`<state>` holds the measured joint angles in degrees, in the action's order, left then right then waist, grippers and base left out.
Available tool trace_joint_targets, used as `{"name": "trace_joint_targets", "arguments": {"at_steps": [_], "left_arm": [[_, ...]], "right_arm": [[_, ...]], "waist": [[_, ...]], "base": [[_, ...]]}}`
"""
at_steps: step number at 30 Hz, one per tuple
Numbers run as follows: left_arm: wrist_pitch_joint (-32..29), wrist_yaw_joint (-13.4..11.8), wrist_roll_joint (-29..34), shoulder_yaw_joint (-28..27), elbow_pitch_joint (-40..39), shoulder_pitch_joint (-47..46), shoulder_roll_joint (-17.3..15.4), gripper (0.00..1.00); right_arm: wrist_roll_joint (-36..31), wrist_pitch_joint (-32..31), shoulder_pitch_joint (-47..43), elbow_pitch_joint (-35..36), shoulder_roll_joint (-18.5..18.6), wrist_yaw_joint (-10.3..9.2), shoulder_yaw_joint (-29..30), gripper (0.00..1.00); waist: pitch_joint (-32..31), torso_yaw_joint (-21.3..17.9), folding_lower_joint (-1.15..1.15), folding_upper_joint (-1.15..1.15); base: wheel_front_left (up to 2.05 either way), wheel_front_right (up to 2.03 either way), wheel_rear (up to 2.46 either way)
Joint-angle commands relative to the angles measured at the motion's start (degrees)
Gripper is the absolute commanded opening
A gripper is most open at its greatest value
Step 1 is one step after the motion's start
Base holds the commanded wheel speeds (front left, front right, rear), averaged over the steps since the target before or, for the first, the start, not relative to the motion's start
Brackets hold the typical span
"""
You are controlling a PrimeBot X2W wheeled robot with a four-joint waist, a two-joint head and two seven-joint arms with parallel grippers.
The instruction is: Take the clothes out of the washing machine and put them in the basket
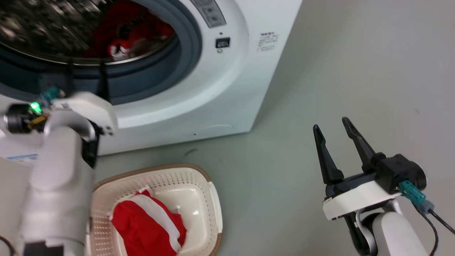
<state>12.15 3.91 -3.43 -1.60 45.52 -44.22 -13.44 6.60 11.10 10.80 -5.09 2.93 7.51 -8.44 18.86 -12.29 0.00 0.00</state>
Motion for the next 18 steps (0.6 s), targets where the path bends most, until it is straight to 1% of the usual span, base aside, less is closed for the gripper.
{"name": "trace_joint_targets", "arguments": {"at_steps": [1,9,18], "left_arm": [[-0.5,0.2,0.1,0.1,1.5,-1.8,-0.6,1.00],[-5.3,1.2,-0.2,0.5,11.6,-13.6,-5.3,1.00],[-13.6,2.7,0.5,3.2,18.6,-25.1,-8.8,1.00]], "right_arm": [[0.5,0.5,1.1,-0.3,-0.1,-0.04,-0.2,1.00],[2.8,2.6,4.1,-2.2,-0.1,-0.04,-2.2,1.00],[4.9,3.9,6.9,-3.6,-0.1,-0.04,-4.6,1.00]], "waist": [[2.6,-2.0,0.00,0.00],[8.1,-5.4,0.00,0.00],[13.7,-8.5,0.00,0.00]], "base": [[0.00,0.00,0.00],[0.00,0.00,0.00],[0.00,0.00,0.00]]}}
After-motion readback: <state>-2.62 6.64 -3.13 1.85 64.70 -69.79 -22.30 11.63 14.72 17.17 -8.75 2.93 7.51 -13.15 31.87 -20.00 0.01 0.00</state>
